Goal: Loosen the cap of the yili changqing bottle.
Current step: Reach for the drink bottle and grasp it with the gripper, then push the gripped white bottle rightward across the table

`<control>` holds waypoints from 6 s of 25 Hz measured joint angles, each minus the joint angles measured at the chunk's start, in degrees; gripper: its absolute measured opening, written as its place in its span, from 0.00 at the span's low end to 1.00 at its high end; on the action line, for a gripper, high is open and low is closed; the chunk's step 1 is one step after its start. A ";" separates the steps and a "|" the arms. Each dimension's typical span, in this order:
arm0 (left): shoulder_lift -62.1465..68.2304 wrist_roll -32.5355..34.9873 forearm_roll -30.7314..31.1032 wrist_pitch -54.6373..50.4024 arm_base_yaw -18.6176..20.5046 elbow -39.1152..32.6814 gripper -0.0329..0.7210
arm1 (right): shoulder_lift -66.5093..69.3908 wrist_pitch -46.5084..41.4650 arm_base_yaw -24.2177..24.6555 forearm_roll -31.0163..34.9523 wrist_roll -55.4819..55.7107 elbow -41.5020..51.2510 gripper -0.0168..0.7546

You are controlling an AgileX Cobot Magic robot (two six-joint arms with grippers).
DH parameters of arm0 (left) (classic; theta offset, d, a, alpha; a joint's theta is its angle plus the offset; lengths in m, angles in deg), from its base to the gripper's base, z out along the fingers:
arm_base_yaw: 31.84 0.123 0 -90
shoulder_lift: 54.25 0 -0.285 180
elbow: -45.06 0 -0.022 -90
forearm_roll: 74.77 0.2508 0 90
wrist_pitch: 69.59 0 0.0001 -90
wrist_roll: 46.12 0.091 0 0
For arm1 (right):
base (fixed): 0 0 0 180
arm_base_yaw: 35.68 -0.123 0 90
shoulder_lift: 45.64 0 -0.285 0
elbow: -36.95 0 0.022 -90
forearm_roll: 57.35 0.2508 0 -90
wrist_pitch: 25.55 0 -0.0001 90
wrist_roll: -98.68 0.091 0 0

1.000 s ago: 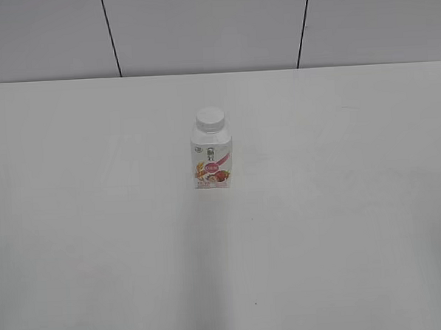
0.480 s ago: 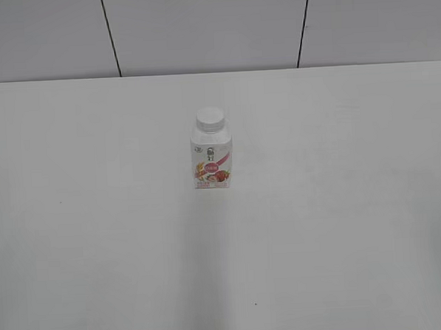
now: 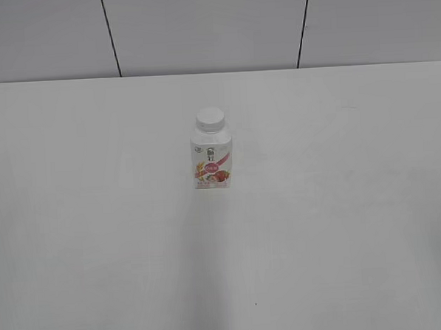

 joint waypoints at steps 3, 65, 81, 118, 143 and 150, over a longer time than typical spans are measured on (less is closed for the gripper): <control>3.46 1.18 0.00 9.08 0.00 1.70 0.36 | 0.00 0.00 0.00 0.00 0.00 0.00 0.71; 112.40 -37.97 71.55 101.06 0.20 11.19 0.89 | 0.00 0.00 0.00 0.00 0.00 0.00 0.71; 125.46 -43.26 88.65 105.07 -5.72 26.94 0.83 | 0.00 0.00 0.00 0.00 0.00 0.00 0.71; 137.78 -46.23 89.16 106.01 -12.36 41.39 0.82 | 0.00 0.00 0.00 0.00 0.00 0.00 0.71; 137.39 -46.69 89.99 108.18 -13.77 41.39 0.63 | 0.00 0.00 0.00 0.00 0.00 0.00 0.71; 133.05 -47.36 88.48 106.87 -18.12 41.39 0.63 | 0.00 0.00 0.00 0.00 0.00 0.00 0.71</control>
